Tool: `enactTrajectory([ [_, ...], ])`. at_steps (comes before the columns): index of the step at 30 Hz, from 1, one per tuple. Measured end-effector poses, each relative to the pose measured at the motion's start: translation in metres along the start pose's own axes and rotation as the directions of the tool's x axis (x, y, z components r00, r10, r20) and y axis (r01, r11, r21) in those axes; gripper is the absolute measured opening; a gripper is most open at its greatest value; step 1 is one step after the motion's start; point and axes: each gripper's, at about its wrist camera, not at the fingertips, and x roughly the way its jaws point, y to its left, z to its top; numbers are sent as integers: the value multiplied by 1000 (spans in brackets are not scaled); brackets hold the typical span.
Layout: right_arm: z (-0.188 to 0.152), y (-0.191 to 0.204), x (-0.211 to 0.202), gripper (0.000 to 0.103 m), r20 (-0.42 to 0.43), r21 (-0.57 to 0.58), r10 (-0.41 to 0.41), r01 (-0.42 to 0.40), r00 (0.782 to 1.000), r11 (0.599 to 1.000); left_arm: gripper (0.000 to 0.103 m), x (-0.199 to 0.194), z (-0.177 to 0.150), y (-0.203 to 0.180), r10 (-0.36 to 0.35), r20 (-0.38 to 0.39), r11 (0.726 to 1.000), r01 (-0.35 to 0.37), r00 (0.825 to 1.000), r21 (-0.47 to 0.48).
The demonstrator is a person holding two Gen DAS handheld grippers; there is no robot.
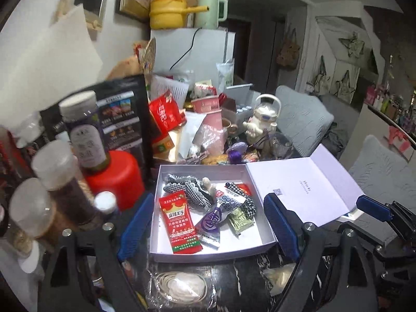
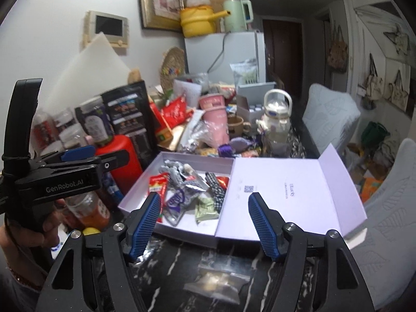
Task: Organize soft objects
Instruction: 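Withdraw both tools from the box toward the bags on the table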
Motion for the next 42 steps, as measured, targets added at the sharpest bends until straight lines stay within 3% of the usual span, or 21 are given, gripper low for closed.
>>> enactTrajectory([
  [6, -5, 13, -28, 75, 26, -12, 15, -15, 1000, 1000, 87, -33, -7, 2, -24, 17, 1000, 24, 1000, 9],
  [16, -32, 23, -49, 84, 27, -7, 32, -32, 999, 999, 87, -52, -38, 2, -36, -29, 999, 36, 999, -2],
  [33, -99, 17, -42, 85, -85, 73, -5, 11, 996, 997, 87, -42, -112, -4, -135, -129, 991, 134, 982, -21],
  [42, -130, 15, -31, 85, -143, 91, -19, 33, 989, 995, 87, -14, -140, 0, -135, -204, 990, 124, 970, -68],
])
